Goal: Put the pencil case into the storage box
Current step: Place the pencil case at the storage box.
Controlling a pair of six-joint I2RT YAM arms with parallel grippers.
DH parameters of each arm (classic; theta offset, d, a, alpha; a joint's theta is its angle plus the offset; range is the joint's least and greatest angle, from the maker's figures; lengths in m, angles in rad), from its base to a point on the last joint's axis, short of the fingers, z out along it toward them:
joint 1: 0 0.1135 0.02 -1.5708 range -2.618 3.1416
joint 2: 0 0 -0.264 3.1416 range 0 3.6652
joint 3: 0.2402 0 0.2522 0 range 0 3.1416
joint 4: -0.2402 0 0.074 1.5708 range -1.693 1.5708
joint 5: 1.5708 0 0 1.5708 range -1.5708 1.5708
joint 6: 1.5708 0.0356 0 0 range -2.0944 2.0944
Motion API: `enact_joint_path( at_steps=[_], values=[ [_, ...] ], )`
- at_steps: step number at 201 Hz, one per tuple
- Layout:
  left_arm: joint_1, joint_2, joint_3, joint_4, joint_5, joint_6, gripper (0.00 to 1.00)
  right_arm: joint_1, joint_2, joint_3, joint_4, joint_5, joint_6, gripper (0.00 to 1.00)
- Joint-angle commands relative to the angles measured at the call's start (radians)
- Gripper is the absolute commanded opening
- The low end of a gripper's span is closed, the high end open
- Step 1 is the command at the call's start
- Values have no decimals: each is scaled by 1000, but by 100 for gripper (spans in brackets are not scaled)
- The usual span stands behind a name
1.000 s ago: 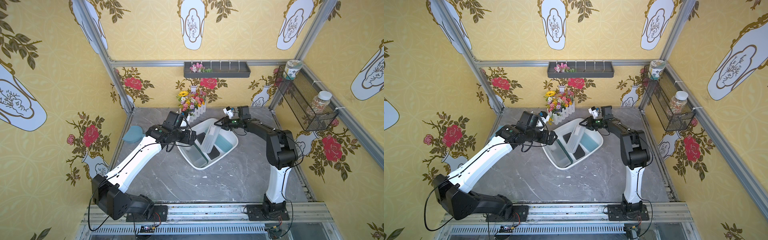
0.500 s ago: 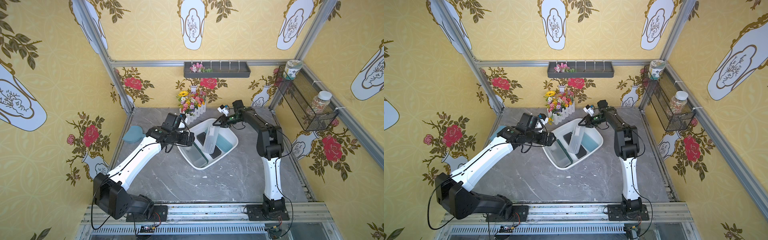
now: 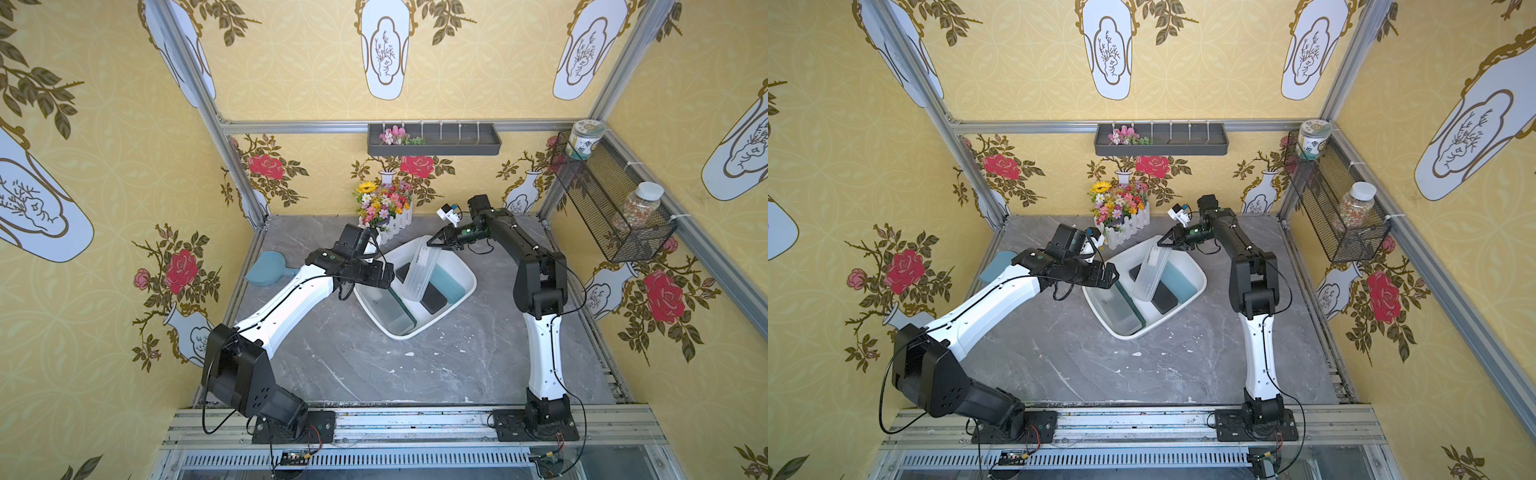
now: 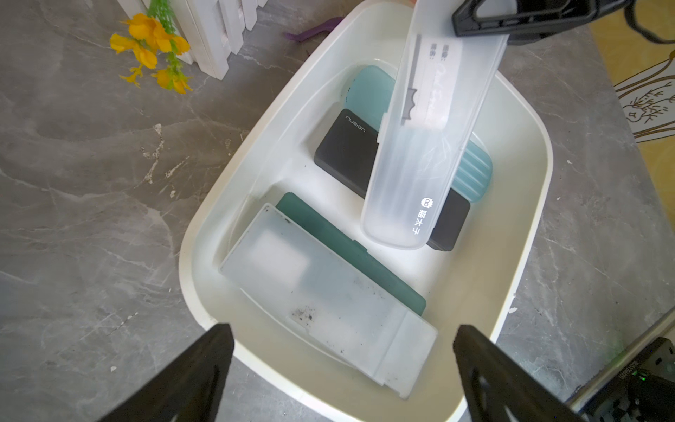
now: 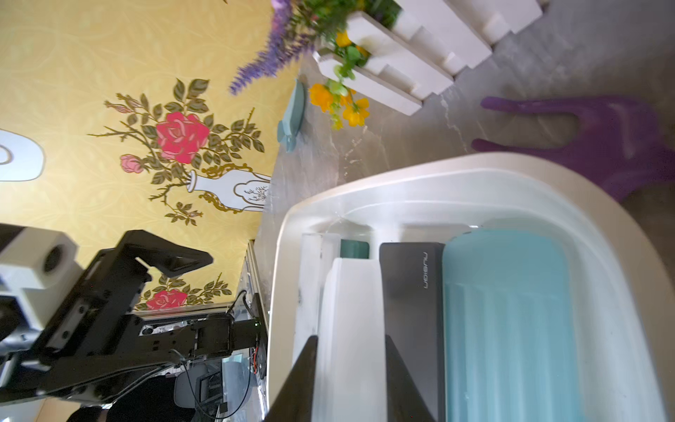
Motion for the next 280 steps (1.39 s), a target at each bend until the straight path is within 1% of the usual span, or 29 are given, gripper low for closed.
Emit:
enact_joint_path(
  at_steps=[1, 32, 63, 123, 151, 219, 259, 280],
  values=[
    [1, 13, 2, 20, 23, -4, 100, -24, -7, 50, 16, -66, 28, 29],
    [0, 21, -11, 28, 22, -3, 100, -47, 20, 163, -148, -34, -75, 29],
    [1, 36, -13, 34, 21, 2, 100, -64, 24, 190, -234, -5, -149, 29],
    [2, 55, -14, 43, 24, 7, 100, -58, 25, 243, -382, 52, -277, 29],
    [2, 48, -20, 47, 25, 7, 100, -42, 24, 242, -395, 70, -291, 29],
    [1, 38, -26, 49, 33, 6, 100, 107, 61, 212, -439, 162, -351, 30],
    [1, 37, -28, 52, 32, 6, 100, 140, 94, 187, -421, 178, -347, 31],
    [1, 39, -28, 51, 31, 6, 100, 151, 92, 162, -379, 188, -327, 32]
  ],
)
